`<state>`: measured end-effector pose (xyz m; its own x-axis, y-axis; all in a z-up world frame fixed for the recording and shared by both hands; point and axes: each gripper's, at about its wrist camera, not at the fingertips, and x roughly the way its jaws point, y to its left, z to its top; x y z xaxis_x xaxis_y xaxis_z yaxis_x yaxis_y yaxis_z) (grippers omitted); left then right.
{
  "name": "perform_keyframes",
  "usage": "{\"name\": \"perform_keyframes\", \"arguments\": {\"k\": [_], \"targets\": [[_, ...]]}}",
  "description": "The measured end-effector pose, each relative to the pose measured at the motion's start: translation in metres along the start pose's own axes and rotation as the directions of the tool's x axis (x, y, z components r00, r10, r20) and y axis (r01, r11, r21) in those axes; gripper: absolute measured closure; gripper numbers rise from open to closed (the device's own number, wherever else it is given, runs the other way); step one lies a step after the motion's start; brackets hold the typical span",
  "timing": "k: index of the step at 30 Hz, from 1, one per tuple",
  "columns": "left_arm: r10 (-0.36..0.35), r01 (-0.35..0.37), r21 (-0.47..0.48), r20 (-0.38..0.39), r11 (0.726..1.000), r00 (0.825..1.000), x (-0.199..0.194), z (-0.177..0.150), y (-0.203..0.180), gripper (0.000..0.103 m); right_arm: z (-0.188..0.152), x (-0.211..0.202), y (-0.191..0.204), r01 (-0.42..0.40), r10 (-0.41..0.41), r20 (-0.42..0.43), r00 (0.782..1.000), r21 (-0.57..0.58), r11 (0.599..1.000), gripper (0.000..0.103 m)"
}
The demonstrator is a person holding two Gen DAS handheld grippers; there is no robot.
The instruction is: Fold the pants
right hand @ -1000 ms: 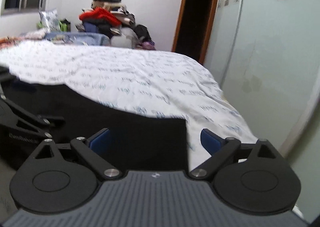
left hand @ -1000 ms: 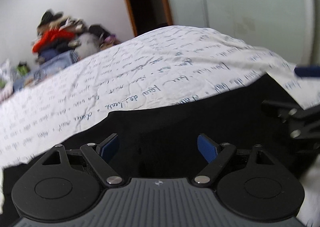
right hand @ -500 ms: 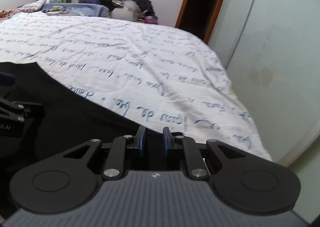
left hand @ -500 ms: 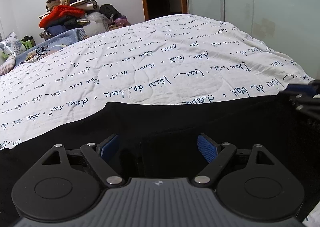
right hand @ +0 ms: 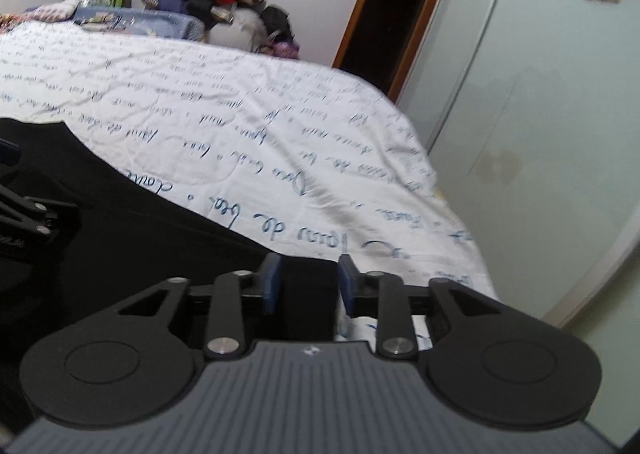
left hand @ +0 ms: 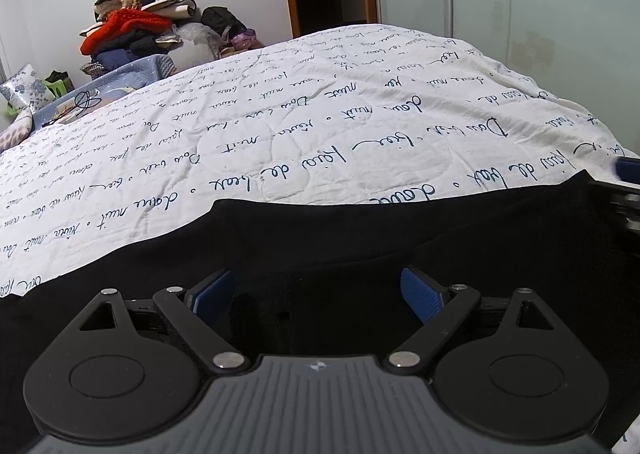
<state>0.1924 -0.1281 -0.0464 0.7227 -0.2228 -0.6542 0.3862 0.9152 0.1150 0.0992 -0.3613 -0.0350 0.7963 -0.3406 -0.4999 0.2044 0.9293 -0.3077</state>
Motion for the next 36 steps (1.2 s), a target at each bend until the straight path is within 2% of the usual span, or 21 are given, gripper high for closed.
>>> {"name": "perform_keyframes", "arguments": {"k": [3,6,9,11,12,15,19,22,25,32,36], "targets": [[-0.002,0.002,-0.021,0.000,1.000,1.000,-0.006,0.000,0.002,0.011,-0.013,-0.028,-0.011,0.019,-0.020,0.045,0.999,0.025,1.000,0.073],[-0.032,0.034,-0.057,0.033,0.998,0.999,-0.023,-0.002,0.002,0.011,-0.034,-0.060,-0.020,0.064,-0.065,0.086,0.994,0.015,0.998,0.059],[-0.120,0.124,-0.110,0.044,0.986,0.992,-0.038,-0.006,0.000,0.011,-0.056,-0.091,-0.024,0.079,-0.076,0.112,0.991,-0.018,0.997,0.057],[-0.182,0.185,-0.124,0.036,0.975,0.983,-0.040,-0.010,-0.004,0.011,-0.068,-0.107,-0.023,0.055,-0.047,0.122,0.991,-0.057,0.997,0.057],[-0.190,0.191,-0.120,0.024,0.974,0.982,-0.037,-0.012,-0.006,0.011,-0.073,-0.114,-0.021,0.041,-0.030,0.128,0.991,-0.087,0.995,0.057],[-0.140,0.139,-0.072,-0.010,0.988,0.990,-0.029,-0.018,-0.018,0.011,-0.083,-0.126,-0.011,0.017,0.006,0.136,0.991,-0.173,0.985,0.057],[-0.116,0.116,-0.035,0.005,0.993,0.993,-0.029,-0.022,-0.024,0.011,-0.087,-0.124,-0.003,-0.038,0.061,0.105,0.993,-0.209,0.977,0.057],[-0.125,0.124,-0.049,0.000,0.991,0.992,-0.028,-0.022,-0.021,0.011,-0.091,-0.122,0.004,-0.043,0.067,0.092,0.993,-0.235,0.971,0.057],[-0.117,0.117,-0.045,0.001,0.992,0.993,-0.028,-0.022,-0.022,0.011,-0.094,-0.117,0.007,-0.006,0.029,0.085,0.996,-0.256,0.967,0.057],[-0.109,0.109,-0.032,0.004,0.993,0.994,-0.028,-0.023,-0.025,0.011,-0.096,-0.111,0.009,0.019,0.004,0.092,0.996,-0.252,0.968,0.057],[-0.107,0.107,-0.027,0.007,0.994,0.994,-0.028,-0.024,-0.024,0.010,-0.093,-0.117,0.005,-0.044,0.070,0.111,0.991,-0.223,0.974,0.057]]}}
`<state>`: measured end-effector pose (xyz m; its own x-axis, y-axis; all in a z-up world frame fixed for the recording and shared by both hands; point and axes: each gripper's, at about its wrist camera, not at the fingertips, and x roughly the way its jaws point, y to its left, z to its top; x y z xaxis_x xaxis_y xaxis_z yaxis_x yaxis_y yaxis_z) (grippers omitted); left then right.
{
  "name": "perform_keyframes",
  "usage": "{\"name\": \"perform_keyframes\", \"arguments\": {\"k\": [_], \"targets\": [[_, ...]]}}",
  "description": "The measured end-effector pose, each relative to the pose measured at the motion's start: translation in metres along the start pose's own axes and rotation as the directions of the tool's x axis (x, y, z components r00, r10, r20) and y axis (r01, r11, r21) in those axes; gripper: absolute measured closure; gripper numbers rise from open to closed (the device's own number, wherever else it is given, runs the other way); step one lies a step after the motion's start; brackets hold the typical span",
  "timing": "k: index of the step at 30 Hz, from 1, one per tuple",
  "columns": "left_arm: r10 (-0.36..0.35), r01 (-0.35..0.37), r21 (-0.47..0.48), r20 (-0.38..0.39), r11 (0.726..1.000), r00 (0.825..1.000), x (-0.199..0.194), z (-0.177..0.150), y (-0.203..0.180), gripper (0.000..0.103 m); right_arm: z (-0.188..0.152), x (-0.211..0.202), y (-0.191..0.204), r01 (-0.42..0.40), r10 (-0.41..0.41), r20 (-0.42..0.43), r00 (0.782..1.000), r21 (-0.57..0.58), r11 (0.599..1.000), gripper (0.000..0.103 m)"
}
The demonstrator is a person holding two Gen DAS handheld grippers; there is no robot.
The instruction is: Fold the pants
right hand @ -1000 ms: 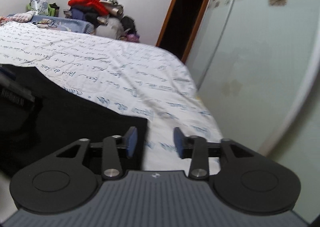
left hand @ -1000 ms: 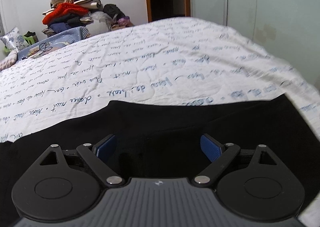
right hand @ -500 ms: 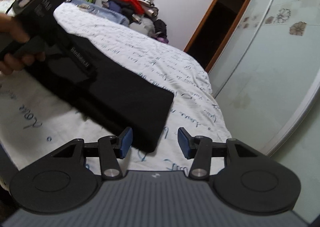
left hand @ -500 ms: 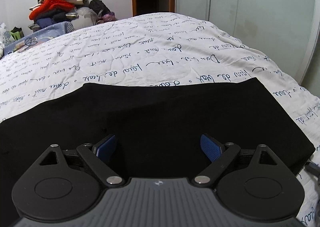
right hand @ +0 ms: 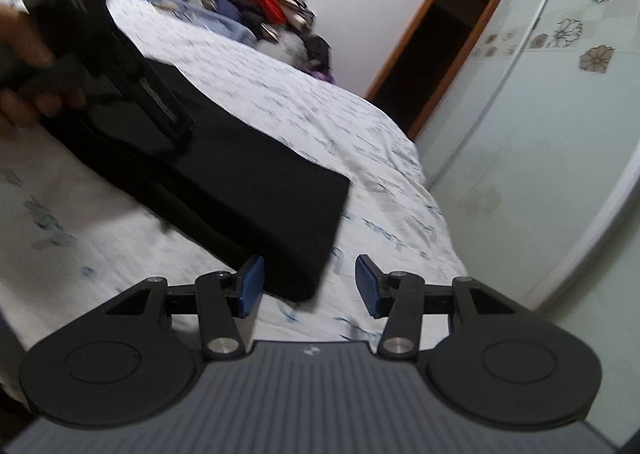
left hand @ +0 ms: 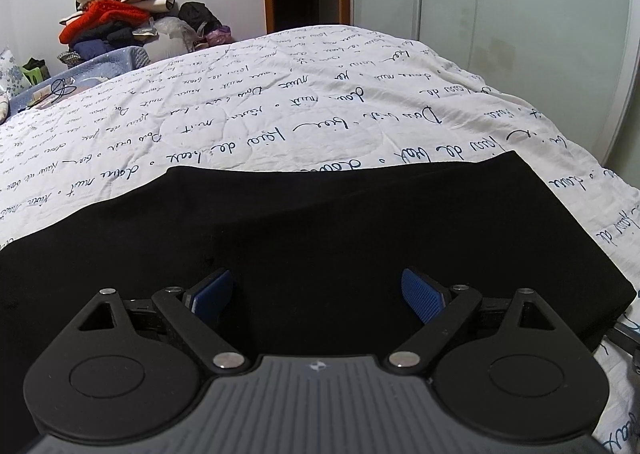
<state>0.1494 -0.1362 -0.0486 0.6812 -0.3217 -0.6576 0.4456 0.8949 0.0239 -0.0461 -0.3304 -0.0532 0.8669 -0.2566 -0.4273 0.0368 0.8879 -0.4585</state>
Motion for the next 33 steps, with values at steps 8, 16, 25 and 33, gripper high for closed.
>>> {"name": "perform_keyframes", "arguments": {"k": [8,16,25,33], "targets": [[-0.001,0.001,0.005,-0.003,1.000,1.000,0.000,0.000,0.000,0.010,-0.001,0.010,0.005,0.091,-0.093,-0.035,0.995,-0.042,0.995,0.057],[0.008,-0.008,0.002,-0.004,1.000,1.000,0.002,-0.001,0.000,0.005,-0.002,0.015,0.005,0.024,-0.026,-0.056,0.998,-0.028,0.999,0.092],[0.001,-0.001,0.006,-0.010,1.000,1.000,0.001,0.000,0.000,0.005,-0.004,0.021,-0.001,0.002,0.000,-0.131,0.991,0.012,1.000,0.095],[-0.028,0.026,-0.058,-0.020,0.998,0.999,0.001,0.017,0.016,0.005,0.027,-0.005,-0.052,-0.035,0.035,0.001,0.999,0.127,0.991,0.061]]}}
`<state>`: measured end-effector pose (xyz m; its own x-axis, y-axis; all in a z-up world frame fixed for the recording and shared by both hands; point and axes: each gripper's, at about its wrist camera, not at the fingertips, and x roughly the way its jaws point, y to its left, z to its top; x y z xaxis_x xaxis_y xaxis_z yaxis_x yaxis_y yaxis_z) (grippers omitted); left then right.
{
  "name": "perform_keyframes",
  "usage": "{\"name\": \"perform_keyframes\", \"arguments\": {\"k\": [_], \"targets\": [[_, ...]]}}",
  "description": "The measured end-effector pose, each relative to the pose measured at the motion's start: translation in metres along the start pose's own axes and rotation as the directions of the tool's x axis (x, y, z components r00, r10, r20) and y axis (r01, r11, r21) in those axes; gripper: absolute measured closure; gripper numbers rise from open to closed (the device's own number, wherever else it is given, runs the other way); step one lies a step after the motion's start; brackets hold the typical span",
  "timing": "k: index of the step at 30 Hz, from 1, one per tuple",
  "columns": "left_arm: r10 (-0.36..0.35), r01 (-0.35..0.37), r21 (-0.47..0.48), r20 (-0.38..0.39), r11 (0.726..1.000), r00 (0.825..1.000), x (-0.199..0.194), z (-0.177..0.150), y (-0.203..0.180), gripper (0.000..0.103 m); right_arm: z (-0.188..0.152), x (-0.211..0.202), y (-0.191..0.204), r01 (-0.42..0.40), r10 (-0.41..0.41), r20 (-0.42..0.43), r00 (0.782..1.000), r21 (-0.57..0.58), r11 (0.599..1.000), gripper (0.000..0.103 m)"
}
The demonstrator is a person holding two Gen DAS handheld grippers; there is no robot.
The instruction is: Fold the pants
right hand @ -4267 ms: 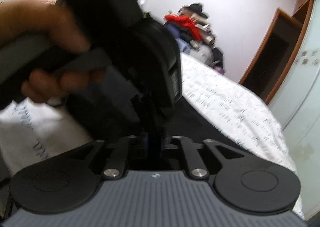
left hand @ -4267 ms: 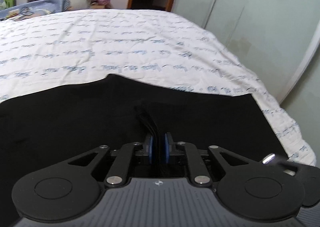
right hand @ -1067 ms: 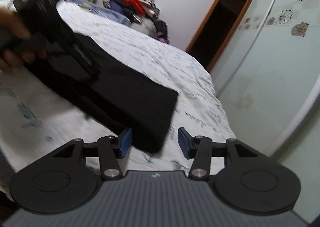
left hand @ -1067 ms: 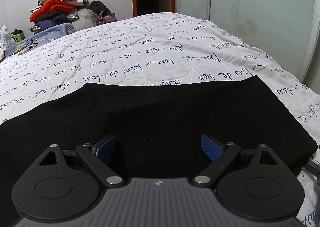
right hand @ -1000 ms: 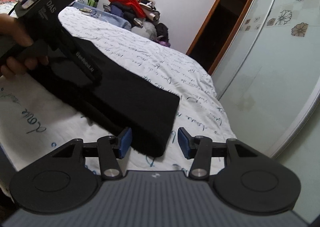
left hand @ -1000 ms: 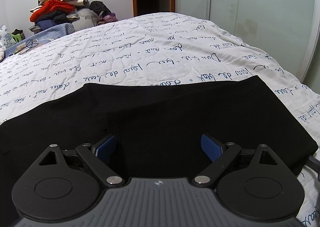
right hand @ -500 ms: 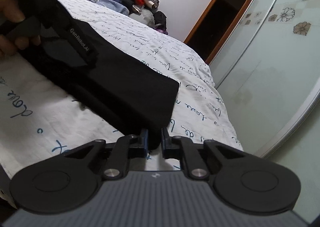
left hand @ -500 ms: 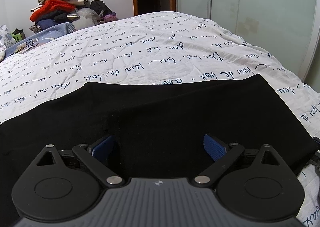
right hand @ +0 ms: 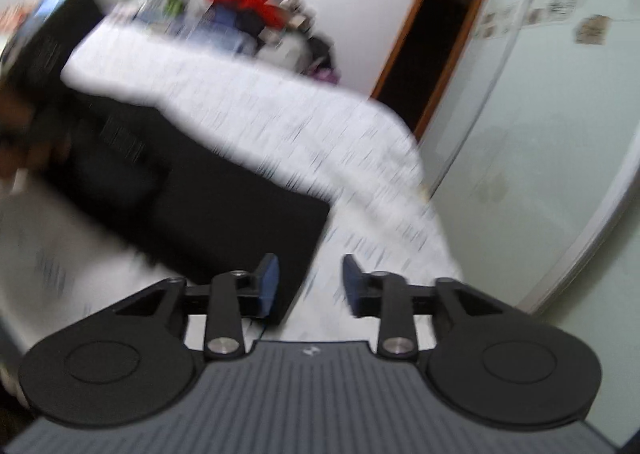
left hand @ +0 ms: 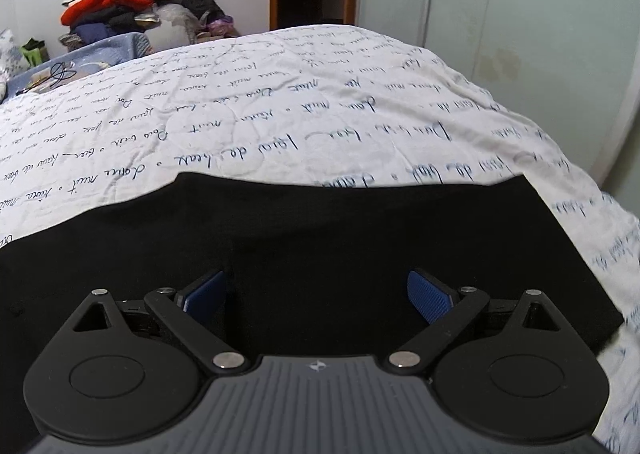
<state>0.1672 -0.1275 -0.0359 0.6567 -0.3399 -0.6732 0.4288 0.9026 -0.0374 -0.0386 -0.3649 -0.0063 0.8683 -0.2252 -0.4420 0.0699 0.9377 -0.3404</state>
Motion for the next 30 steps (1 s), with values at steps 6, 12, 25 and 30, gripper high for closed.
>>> {"name": "perform_keyframes", "arguments": {"k": [6,12,25,30], "targets": [[0.096,-0.099,0.076,0.040,0.992,0.995,0.008,0.010,-0.005,0.005,0.038,0.082,0.008,-0.012,0.013,-0.025,1.000,0.040,0.999,0.057],[0.107,-0.107,0.051,-0.004,0.993,0.994,0.027,0.011,0.006,0.005,0.041,0.156,0.023,-0.051,0.053,-0.148,0.988,0.017,0.999,0.065],[0.097,-0.097,0.035,0.004,0.995,0.995,0.029,0.007,0.008,0.005,0.038,0.117,0.034,-0.069,0.075,-0.137,0.988,0.045,0.997,0.053],[0.096,-0.096,0.038,0.007,0.995,0.995,0.027,0.006,0.008,0.005,0.030,0.111,0.035,-0.002,0.009,-0.140,0.990,0.048,0.999,0.042]]}}
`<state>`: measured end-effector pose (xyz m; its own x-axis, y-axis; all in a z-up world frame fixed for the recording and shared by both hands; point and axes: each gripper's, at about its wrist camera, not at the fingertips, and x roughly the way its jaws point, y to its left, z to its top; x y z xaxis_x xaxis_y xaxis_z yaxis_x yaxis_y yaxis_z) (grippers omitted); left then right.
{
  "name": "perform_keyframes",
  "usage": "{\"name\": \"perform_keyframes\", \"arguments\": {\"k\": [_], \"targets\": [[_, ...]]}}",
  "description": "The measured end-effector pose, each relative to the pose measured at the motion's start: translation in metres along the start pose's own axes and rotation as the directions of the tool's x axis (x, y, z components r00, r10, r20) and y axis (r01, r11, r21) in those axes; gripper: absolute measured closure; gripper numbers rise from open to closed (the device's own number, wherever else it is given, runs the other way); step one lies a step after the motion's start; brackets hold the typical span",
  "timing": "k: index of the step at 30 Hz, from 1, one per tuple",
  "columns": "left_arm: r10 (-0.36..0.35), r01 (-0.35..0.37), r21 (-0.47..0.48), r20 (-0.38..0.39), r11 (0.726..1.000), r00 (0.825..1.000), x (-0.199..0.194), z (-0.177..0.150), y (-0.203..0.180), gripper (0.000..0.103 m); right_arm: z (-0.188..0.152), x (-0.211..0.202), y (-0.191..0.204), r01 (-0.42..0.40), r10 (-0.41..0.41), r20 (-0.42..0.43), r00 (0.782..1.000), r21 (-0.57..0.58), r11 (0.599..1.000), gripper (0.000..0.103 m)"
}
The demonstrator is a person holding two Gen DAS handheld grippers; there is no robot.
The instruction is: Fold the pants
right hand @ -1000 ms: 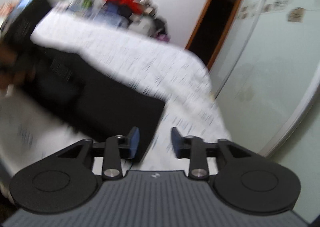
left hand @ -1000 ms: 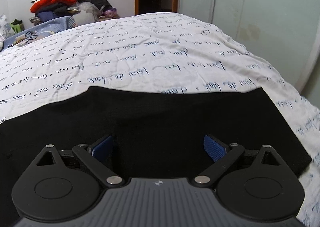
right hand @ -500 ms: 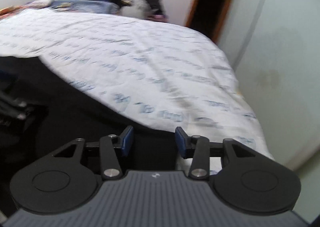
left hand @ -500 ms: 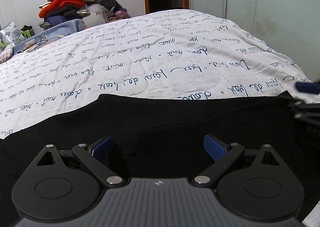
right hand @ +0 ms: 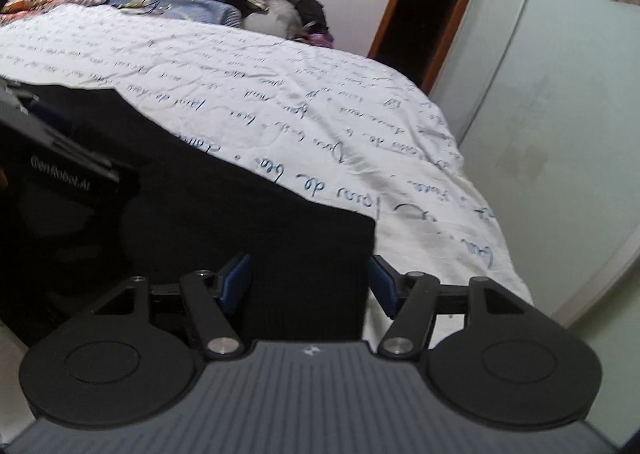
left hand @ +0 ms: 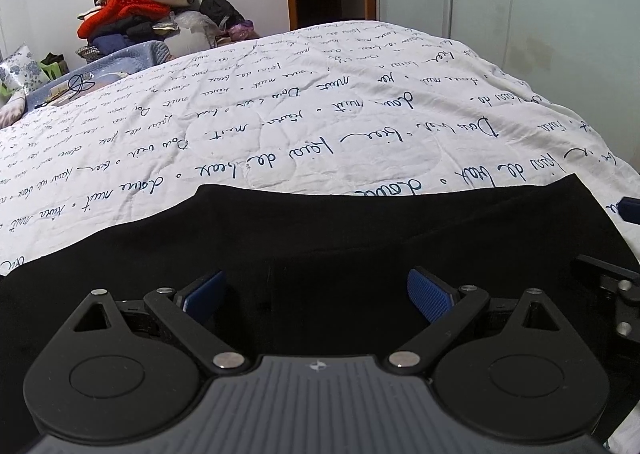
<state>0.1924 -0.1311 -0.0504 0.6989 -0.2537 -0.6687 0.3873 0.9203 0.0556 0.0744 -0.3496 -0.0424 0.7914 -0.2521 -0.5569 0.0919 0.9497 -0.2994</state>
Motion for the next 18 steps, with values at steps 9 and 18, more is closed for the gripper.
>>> {"name": "perform_keyframes", "arguments": {"k": [9,18], "targets": [[-0.002,0.002,0.004,-0.005,1.000,1.000,-0.003,-0.002,0.002,0.005,-0.013,-0.020,0.024,0.023,-0.022,0.024,0.999,-0.071,0.997,0.025],[0.015,-0.015,0.008,0.002,1.000,1.000,-0.012,-0.006,0.008,0.005,0.007,-0.044,0.045,-0.052,0.060,0.094,0.994,-0.079,0.995,0.024]]}}
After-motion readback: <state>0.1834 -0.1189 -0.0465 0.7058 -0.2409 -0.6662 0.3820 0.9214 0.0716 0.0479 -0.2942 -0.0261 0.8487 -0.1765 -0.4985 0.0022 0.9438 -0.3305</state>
